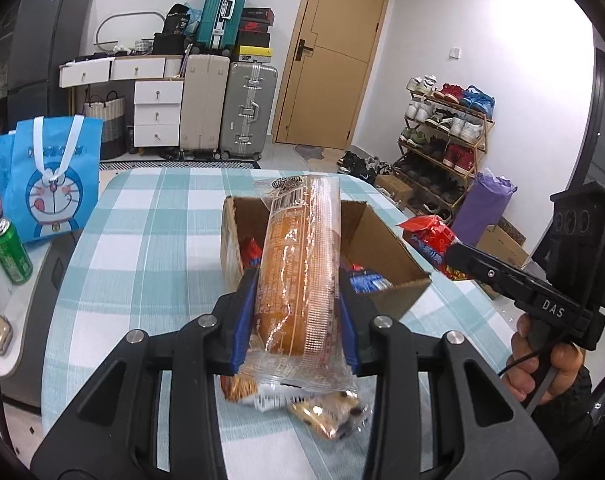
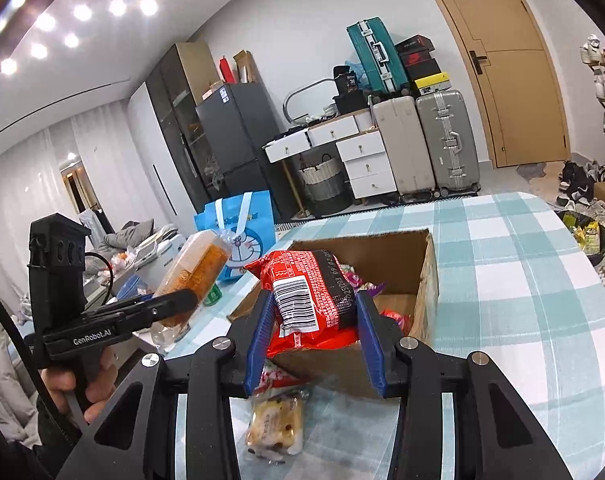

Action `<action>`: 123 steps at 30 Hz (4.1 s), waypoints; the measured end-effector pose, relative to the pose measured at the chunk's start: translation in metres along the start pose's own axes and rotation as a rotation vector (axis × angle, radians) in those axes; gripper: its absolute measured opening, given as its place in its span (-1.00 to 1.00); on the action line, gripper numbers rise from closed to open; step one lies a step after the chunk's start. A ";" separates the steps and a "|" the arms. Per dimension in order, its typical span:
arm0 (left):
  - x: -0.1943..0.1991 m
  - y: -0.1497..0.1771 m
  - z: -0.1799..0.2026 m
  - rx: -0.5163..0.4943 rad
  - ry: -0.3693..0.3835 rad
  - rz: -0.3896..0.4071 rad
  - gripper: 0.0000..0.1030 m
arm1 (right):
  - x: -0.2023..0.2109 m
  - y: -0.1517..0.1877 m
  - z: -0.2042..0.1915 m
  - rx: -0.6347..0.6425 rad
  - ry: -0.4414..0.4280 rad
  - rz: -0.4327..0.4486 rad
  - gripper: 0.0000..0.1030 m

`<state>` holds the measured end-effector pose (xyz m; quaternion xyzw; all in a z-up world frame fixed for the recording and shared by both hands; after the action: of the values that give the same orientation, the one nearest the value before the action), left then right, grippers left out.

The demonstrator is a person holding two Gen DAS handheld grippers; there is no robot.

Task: Organize snacks
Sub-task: 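Carry the bread pack and red wafer pack over the box, then open both grippers to drop the bread and wafer packs into the box, then move both grippers back toward the remaining snacks on the table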

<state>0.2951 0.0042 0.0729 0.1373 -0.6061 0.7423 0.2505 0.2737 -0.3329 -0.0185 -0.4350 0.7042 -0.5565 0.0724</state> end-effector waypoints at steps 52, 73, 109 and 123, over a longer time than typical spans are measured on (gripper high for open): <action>-0.143 -0.020 -0.031 -0.049 -0.171 -0.097 -0.35 | -0.072 -0.009 0.047 -0.111 0.107 -0.073 -0.20; -0.095 -0.009 -0.023 -0.037 -0.097 -0.087 0.91 | -0.039 0.002 0.048 -0.078 0.109 -0.077 0.79; -0.013 0.071 -0.034 -0.020 -0.167 -0.164 0.98 | -0.055 0.095 -0.008 0.090 0.104 -0.372 0.99; -0.017 0.070 -0.056 0.015 -0.192 -0.176 0.98 | -0.089 0.139 -0.034 0.175 0.100 -0.495 0.99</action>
<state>0.2772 0.0454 -0.0061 0.2620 -0.6071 0.7057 0.2545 0.2347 -0.2463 -0.1573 -0.5580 0.5283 -0.6368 -0.0637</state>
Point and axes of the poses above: each gripper's, at about its wrist camera, not at the fingertips, and x roughly against the way its jaws point, z to its right, y to its underside, the point moved 7 cm from there along -x, roughly the way its jaws point, and after that the axes turned 1 degree about y, right-handed, at the moved point
